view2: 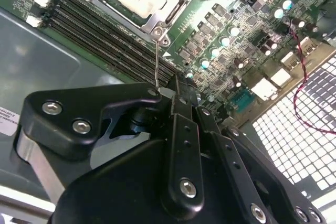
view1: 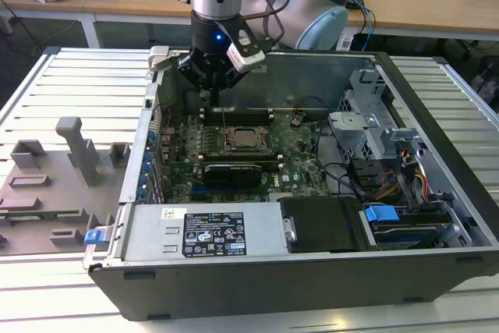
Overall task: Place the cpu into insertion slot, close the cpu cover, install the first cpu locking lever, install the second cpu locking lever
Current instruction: 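Install the first cpu locking lever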
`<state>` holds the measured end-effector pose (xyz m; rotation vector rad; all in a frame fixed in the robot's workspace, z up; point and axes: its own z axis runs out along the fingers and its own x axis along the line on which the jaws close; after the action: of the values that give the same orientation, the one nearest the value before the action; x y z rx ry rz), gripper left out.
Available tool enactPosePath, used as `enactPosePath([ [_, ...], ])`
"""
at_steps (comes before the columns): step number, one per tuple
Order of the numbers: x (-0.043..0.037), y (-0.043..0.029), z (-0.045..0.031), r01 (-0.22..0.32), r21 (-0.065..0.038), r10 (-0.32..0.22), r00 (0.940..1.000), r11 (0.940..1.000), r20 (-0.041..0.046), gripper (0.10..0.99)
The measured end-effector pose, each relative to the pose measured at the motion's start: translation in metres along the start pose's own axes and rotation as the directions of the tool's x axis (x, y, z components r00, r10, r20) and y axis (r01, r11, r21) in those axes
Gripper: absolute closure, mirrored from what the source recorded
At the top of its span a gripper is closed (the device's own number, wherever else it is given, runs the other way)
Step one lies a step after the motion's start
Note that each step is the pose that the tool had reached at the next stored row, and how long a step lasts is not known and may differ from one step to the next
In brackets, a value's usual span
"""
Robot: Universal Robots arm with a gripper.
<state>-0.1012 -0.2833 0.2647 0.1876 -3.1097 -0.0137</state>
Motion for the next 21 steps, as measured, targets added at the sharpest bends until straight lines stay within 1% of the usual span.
enactPosePath([
  [3,-0.0039,-0.0003,-0.0001,0.0,0.0,0.0,1.0,1.0,-0.0011,0.98],
  [6,-0.0094,-0.0009,-0.0002,0.0,0.0,0.0,1.0,1.0,-0.004,0.98],
  [9,-0.0131,-0.0014,-0.0002,0.0,-0.001,0.0,1.0,1.0,-0.0072,0.98],
  [12,-0.0213,-0.0024,0.0001,0.0,-0.002,0.0,0.9999,1.0,-0.0135,0.98],
  [15,-0.0329,-0.0038,-0.0001,0.0,-0.002,0.0,0.9998,1.0,-0.0192,0.98],
  [17,-0.0371,-0.0043,-0.0002,0.0,-0.003,0.0,0.9998,1.0,-0.0215,0.98],
  [21,-0.0378,-0.0044,-0.0002,0.0,-0.003,0.0,0.9998,1.0,-0.0218,0.98],
])
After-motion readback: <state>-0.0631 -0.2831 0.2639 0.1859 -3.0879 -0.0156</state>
